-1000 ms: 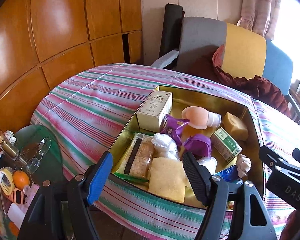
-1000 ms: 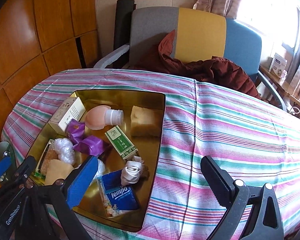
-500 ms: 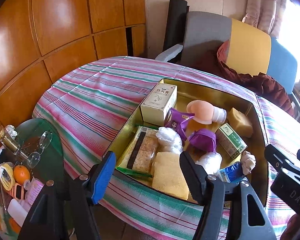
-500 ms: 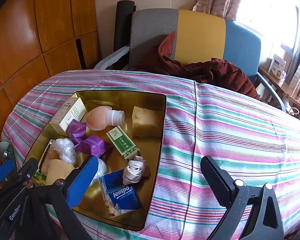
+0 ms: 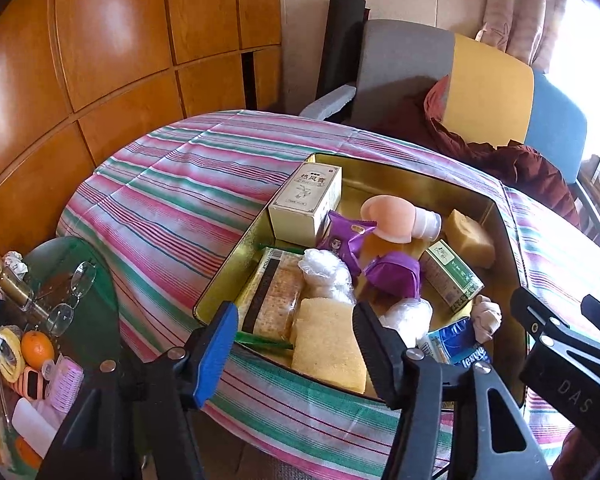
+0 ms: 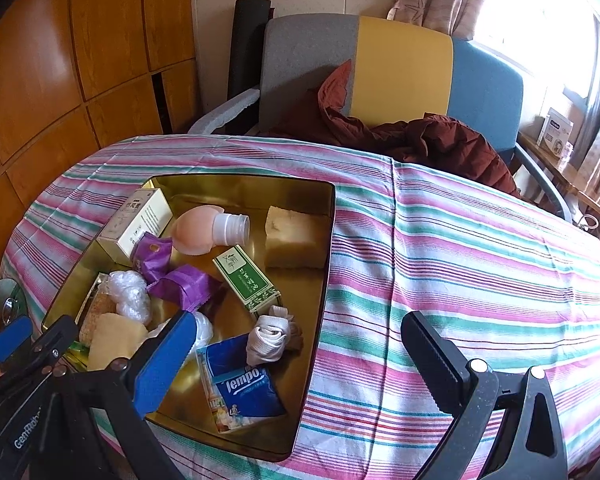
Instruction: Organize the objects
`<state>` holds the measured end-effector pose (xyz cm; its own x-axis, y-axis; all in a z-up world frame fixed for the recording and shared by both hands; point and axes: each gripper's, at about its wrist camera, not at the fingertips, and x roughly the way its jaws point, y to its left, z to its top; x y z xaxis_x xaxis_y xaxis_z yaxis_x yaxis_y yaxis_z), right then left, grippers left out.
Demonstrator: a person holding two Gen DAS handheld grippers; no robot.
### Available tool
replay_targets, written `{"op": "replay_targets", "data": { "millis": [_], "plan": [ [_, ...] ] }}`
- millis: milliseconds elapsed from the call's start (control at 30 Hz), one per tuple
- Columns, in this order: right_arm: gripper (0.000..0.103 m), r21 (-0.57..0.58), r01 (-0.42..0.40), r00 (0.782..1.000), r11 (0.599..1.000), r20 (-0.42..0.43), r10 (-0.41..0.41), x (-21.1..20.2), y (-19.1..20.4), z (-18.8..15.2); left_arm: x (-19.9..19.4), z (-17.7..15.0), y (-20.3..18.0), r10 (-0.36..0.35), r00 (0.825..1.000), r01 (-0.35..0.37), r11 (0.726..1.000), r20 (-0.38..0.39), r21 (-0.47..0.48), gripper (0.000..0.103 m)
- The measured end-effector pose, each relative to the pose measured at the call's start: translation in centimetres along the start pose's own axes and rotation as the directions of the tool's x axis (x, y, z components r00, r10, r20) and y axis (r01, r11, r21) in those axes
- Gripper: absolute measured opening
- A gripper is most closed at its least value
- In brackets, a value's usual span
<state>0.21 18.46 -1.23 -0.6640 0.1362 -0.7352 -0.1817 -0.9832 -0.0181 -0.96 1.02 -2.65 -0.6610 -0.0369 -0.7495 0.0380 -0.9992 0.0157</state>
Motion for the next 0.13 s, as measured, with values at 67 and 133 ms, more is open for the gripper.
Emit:
{"op": "replay_targets", "data": {
  "millis": [67, 133],
  "plan": [
    [0.103, 0.001, 0.001, 1.0, 1.0, -0.002, -0.001, 0.07, -0.07, -0.03, 0.0, 0.0, -0.11, 0.004, 1.0, -0.004, 1.0, 0.003, 0.006, 0.061],
    [0.103, 0.003, -0.002, 1.0, 1.0, -0.003, 0.002, 0.06, -0.08, -0.05, 0.06, 0.06, -0.08, -0.003, 1.0, 0.003, 1.0, -0.003, 0.002, 0.061]
  ]
}}
